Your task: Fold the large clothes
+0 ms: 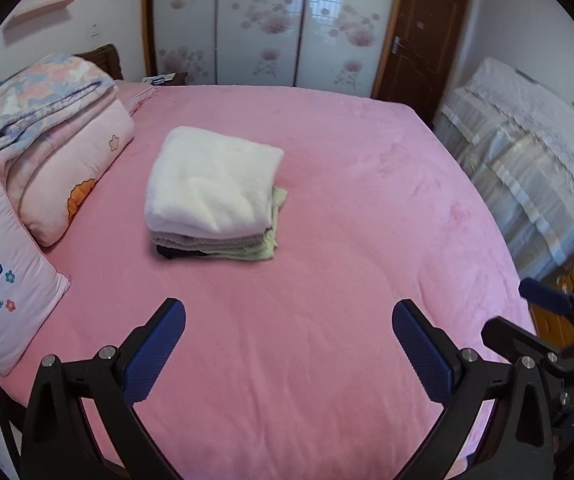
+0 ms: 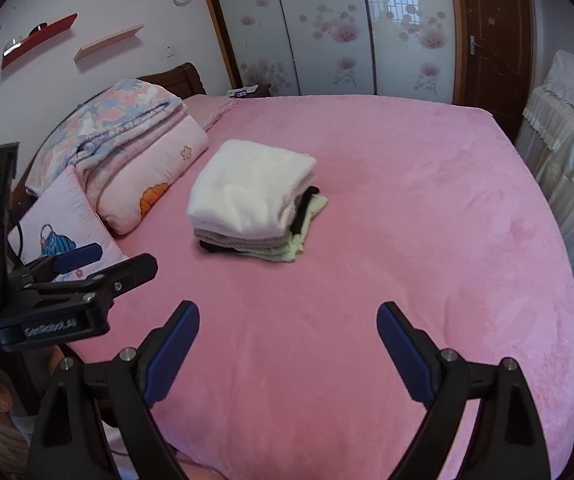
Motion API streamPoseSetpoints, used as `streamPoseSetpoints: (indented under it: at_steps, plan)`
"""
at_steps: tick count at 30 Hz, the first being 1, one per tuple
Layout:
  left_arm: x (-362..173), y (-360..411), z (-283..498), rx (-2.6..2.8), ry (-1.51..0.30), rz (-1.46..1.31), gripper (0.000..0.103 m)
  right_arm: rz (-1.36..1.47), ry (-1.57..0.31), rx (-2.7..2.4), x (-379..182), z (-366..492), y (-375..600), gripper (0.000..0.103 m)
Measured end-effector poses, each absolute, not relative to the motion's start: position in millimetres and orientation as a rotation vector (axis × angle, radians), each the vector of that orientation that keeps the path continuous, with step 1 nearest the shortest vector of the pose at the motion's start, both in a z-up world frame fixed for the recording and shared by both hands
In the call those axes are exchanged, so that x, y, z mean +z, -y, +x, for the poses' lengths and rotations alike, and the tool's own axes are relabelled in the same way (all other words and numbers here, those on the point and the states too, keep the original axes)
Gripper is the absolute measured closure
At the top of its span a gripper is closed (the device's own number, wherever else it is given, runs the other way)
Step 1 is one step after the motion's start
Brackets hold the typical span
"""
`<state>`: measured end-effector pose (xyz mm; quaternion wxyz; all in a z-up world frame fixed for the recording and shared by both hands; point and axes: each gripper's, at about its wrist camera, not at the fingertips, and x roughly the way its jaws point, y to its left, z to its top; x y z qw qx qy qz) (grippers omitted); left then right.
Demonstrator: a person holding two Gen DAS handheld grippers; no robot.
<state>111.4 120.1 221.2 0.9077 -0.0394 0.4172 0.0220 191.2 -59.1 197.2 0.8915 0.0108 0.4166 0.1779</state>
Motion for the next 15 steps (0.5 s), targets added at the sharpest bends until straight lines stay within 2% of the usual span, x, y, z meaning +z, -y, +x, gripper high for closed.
streamPoseSetpoints:
  at_steps: [6,15]
  plan:
    - [203.2,-79.0,64.9,0.090,-0.762,-0.059,0.000,0.016,-0.815,0.304,175.0,147.4,89.9,0.012]
    - [161.5,-36.2,31.0,0.076,-0.766,-0.066,0.000,0.066,-0.755,0.169,137.7,100.9,131.9,0.012]
